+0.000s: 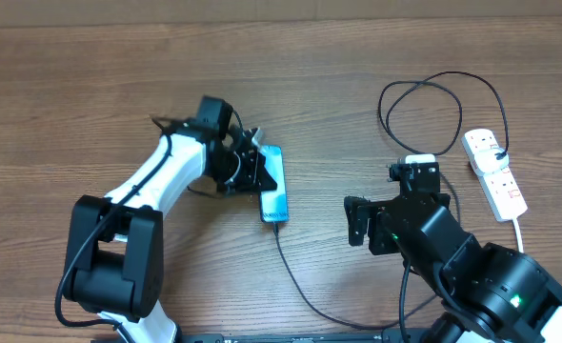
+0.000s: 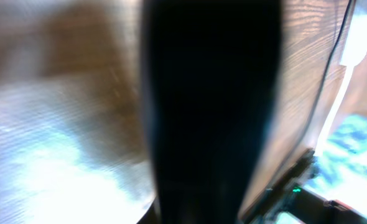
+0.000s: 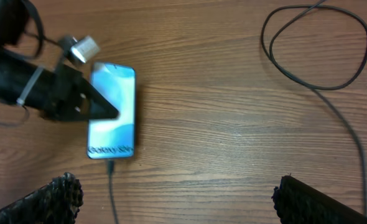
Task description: Plug charger to phone and switch on socket
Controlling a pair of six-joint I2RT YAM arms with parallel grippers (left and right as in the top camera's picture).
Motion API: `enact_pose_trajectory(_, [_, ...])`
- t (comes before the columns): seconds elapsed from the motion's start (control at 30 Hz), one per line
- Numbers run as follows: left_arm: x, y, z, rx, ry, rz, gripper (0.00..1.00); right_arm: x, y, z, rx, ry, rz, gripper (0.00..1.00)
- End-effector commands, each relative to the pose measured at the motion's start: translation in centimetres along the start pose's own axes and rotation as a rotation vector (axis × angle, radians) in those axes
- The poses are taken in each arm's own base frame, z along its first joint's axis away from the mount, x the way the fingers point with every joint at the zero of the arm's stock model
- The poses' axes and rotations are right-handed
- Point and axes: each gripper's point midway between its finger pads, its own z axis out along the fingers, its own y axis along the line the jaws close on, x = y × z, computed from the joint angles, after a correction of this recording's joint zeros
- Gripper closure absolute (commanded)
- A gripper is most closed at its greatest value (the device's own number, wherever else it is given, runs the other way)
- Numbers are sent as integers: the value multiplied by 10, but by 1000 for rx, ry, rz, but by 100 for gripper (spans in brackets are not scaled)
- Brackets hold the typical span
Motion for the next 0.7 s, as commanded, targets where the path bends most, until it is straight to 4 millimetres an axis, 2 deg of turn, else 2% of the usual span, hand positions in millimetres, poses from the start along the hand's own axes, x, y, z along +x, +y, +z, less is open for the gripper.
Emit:
enact_pose_trajectory(0.0, [-11, 2, -9, -42, -28, 213, 96, -3, -1, 4, 24, -2, 13, 0])
enact_pose_trajectory(0.17, [-8, -3, -9, 29, -21, 293, 96, 0, 0, 12, 43, 23, 1, 0])
enact_pose_trajectory(0.53, [-9, 11, -24, 152, -65, 198, 96, 8, 1, 26, 84, 80, -25, 0])
enact_pose_trajectory(0.67, [2, 21, -17, 157, -49, 173, 96, 8, 1, 27, 85, 81, -26, 0])
